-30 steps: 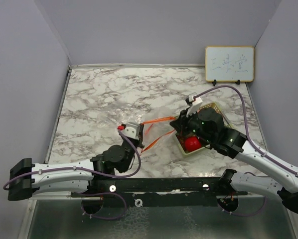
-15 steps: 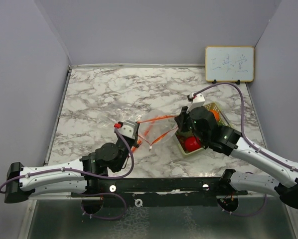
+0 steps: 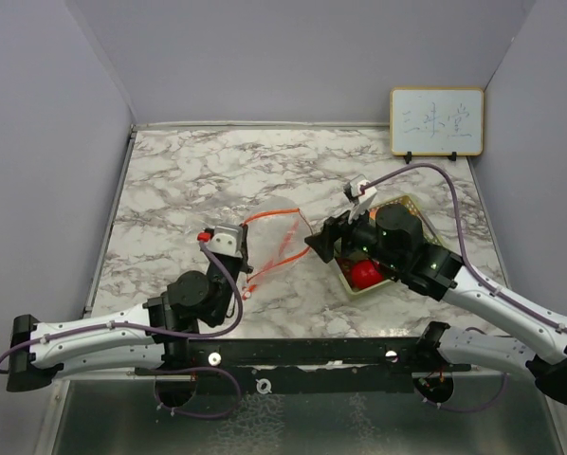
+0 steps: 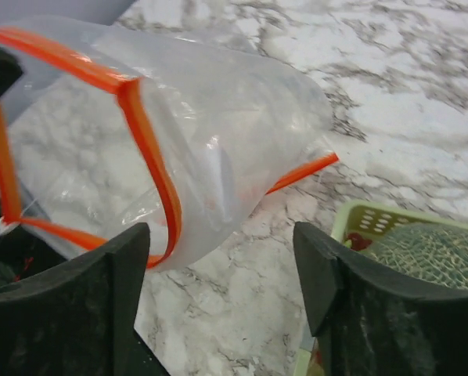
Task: Place the food in the zip-top bag and seal the zipper
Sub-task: Open the zipper of the food storage bag.
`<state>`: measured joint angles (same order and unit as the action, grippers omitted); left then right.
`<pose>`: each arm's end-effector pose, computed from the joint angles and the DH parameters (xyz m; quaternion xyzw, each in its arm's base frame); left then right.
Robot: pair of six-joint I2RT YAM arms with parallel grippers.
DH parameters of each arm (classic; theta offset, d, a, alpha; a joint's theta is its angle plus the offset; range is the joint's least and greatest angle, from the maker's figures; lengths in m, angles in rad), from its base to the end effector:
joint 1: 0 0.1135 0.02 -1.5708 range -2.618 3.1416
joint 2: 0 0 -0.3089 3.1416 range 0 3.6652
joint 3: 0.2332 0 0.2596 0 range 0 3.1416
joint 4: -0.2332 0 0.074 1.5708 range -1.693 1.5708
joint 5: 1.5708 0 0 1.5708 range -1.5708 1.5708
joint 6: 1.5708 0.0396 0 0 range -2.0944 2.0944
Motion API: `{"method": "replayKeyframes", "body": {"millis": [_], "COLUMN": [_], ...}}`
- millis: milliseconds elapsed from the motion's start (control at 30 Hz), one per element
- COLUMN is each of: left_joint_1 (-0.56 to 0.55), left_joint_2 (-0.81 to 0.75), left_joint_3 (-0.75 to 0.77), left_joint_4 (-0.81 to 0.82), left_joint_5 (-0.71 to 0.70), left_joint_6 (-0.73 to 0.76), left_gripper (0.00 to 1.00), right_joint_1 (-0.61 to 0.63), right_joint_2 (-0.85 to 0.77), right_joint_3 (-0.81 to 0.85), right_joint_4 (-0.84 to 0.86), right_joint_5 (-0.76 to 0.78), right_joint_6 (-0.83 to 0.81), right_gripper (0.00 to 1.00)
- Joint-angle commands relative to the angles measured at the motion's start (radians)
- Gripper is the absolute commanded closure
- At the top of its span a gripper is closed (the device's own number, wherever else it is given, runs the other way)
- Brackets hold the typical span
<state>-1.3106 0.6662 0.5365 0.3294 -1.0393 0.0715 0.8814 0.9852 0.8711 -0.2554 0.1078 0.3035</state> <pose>0.0658 -0.1145 0.3499 0.0540 0.6684 -0.1342 0.7296 0.1386 0.1615 0.3608 -0.2055 0.7983 0.2783 0.4930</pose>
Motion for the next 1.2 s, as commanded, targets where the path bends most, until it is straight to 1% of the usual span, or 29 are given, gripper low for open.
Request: {"method": "replayKeyframes", "body": {"millis": [0, 33, 67, 167, 233, 333, 467, 567, 667, 767, 867, 967, 1067, 1167], "left_joint_1": [0.003, 0.004, 0.004, 0.004, 0.004, 0.003, 0.004, 0.004, 0.004, 0.003, 0.005, 0.005, 0.004, 0.005], "left_joint_2": [0.034, 0.038, 0.039, 0.033, 0.023, 0.001, -0.014, 0.010, 0.068, 0.139, 0.200, 0.249, 0.274, 0.264], "left_joint_3": [0.029, 0.030, 0.033, 0.047, 0.059, 0.088, 0.133, 0.159, 0.151, 0.125, 0.100, 0.080, 0.073, 0.060], "left_joint_4": [0.052, 0.052, 0.053, 0.035, 0.014, -0.038, -0.105, -0.142, -0.142, -0.128, -0.122, -0.099, -0.085, -0.075], "left_joint_5": [-0.036, -0.040, -0.048, -0.074, -0.086, -0.101, -0.126, -0.166, -0.234, -0.265, -0.230, -0.209, -0.207, -0.204], "left_joint_6": [0.054, 0.059, 0.067, 0.085, 0.095, 0.100, 0.122, 0.143, 0.164, 0.134, 0.052, 0.006, -0.007, -0.014], "left_gripper": [1.00, 1.00, 1.00, 1.00, 1.00, 1.00, 1.00, 1.00, 1.00, 1.00, 1.00, 1.00, 1.00, 1.00], "right_joint_1": [-0.005, -0.005, -0.005, -0.005, -0.005, -0.005, -0.006, -0.005, -0.005, -0.005, -0.005, -0.005, -0.007, -0.009], "right_joint_2": [-0.055, -0.073, -0.095, -0.146, -0.165, -0.163, -0.160, -0.165, -0.156, -0.136, -0.116, -0.093, -0.078, -0.056], "right_joint_3": [0.018, 0.015, 0.013, 0.008, 0.015, 0.050, 0.052, 0.046, 0.045, 0.046, 0.037, 0.029, 0.012, -0.001], "right_joint_4": [0.095, 0.096, 0.097, 0.072, 0.018, -0.122, -0.296, -0.374, -0.409, -0.428, -0.425, -0.425, -0.413, -0.374], "right_joint_5": [-0.199, -0.200, -0.202, -0.181, -0.127, 0.044, 0.315, 0.430, 0.460, 0.473, 0.474, 0.476, 0.489, 0.498], "right_joint_6": [-0.032, -0.024, -0.017, -0.001, 0.018, 0.077, 0.205, 0.268, 0.283, 0.298, 0.299, 0.303, 0.310, 0.313], "right_gripper": [0.14, 0.04, 0.00, 0.00, 0.00, 0.00, 0.00, 0.00, 0.00, 0.00, 0.00, 0.00, 0.00, 0.00]}}
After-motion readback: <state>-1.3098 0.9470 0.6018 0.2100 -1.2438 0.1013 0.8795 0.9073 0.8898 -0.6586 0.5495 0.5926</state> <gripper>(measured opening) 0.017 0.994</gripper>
